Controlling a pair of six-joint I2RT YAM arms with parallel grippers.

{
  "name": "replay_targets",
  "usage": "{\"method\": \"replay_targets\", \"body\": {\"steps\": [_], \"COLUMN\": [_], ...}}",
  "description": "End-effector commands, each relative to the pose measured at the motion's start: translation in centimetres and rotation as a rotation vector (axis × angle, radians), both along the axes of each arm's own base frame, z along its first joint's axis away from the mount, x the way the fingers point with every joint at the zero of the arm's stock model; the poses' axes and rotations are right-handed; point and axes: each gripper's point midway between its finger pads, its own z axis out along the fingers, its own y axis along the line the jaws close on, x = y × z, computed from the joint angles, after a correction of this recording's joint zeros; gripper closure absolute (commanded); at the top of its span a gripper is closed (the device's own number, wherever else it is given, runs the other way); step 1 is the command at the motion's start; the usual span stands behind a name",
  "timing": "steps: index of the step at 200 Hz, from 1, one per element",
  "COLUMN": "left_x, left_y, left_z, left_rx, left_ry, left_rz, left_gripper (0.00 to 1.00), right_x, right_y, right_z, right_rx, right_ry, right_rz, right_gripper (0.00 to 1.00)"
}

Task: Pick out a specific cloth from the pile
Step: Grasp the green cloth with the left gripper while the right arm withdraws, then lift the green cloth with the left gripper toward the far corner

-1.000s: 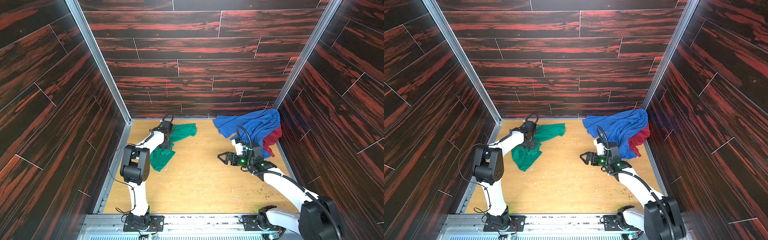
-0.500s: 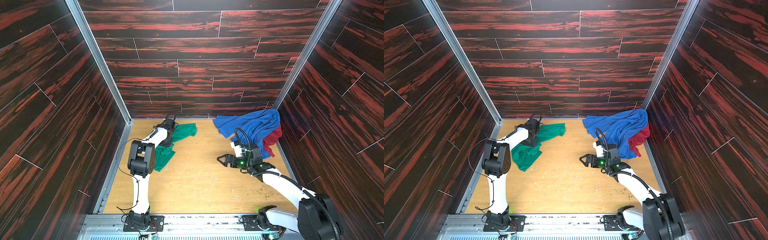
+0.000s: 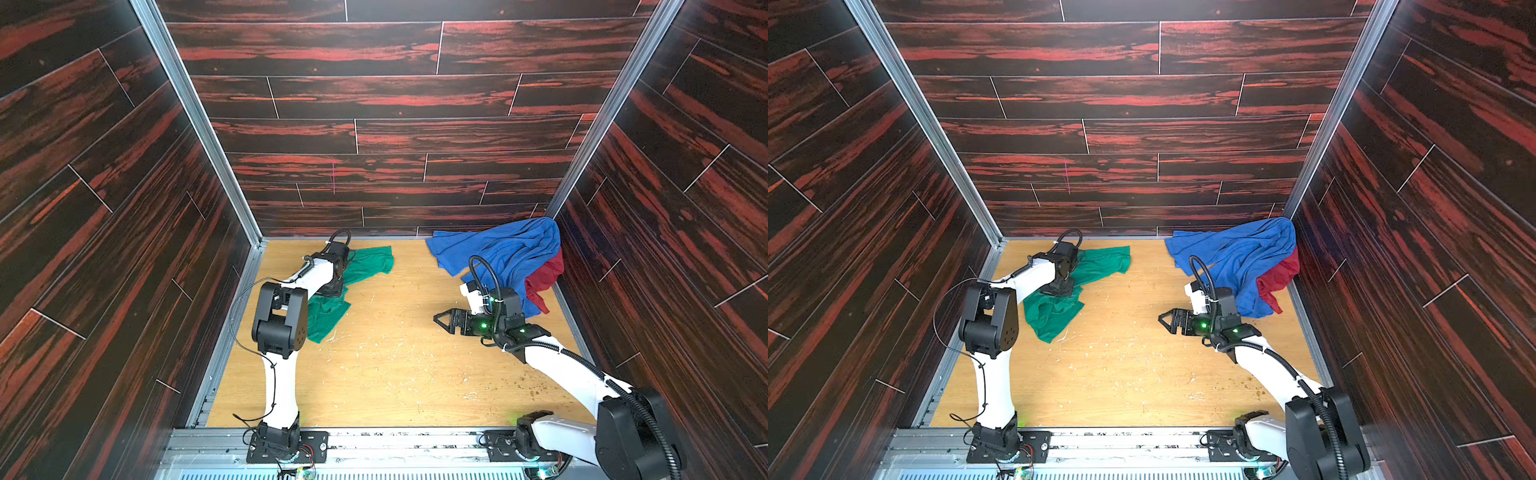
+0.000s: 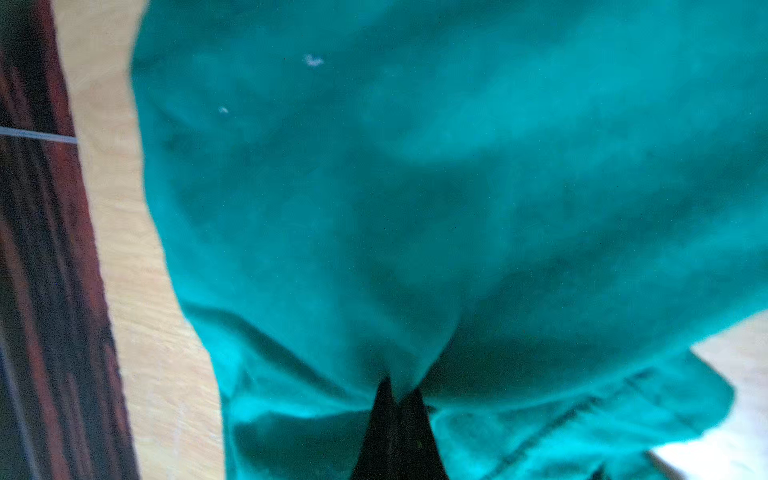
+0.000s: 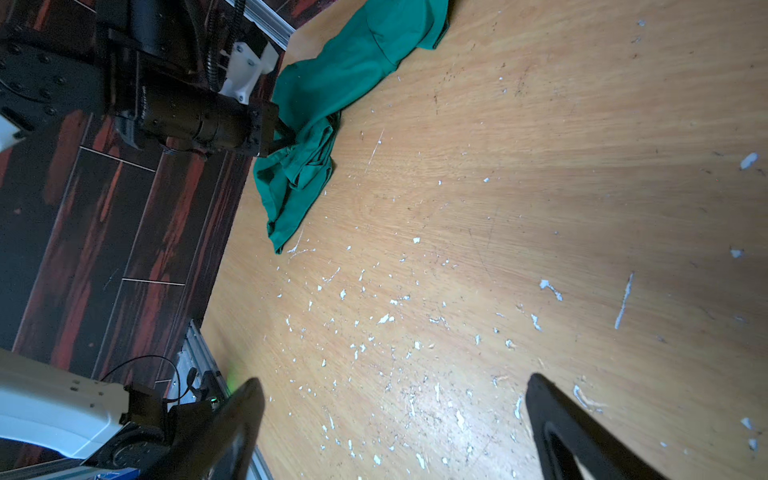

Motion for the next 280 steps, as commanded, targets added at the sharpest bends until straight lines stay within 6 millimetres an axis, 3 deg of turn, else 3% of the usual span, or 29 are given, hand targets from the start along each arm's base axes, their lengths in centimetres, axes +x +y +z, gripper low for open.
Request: {"method": "replay_targets", "body": {"steps": [1, 40, 76, 111, 127, 152, 185, 244, 280], "left_x": [1.2, 1.3, 0.2, -1.1, -1.0, 0.5, 3.2, 5.6, 7.6], "left_y": [0.8, 0.9, -1.7, -4.0, -4.3, -4.1, -1.2, 2.2, 1.2], "left_z": [7.8, 20.1, 31.6, 41.2, 43.8, 44.6, 42.9, 37.8, 32.8], "left_rx": [0.033, 0.014, -0.158, -0.354, -0.397, -0.352, -0.196, -0.128, -0.124], "left_ry": [-0.164, -0.412, -0.712, -0.987, -1.072, -1.081, -1.058, -0.97, -0.883], "left_rz": [0.002, -0.043, -0.156, -0.224, -0.233, -0.231, -0.151, -0.097, -0.162], "left_gripper": [1.0, 1.0, 1.0, 1.0, 1.0, 1.0, 1.0, 1.0, 1.0], "right_x": [-0.7, -0.4, 0.3, 0.3, 0.2, 0.1, 0.0, 0.0, 0.1], "right_y": [0.0, 0.4, 0.8, 0.9, 0.9, 0.9, 0.7, 0.6, 0.7], "right_z": [-0.5, -0.3, 0.8, 1.0, 0.8, 0.9, 1.0, 0.2, 0.1], "right_rx": [-0.002, 0.014, 0.033, 0.039, 0.04, 0.042, 0.035, 0.021, 0.019], "right_ry": [0.014, 0.015, -0.001, 0.0, 0.006, 0.01, 0.004, 0.019, 0.021], "right_rz": [0.01, 0.021, 0.027, 0.029, 0.032, 0.031, 0.024, 0.024, 0.031], "right_gripper": [0.01, 0.01, 0.02, 0.02, 0.02, 0.02, 0.02, 0.02, 0.02]}}
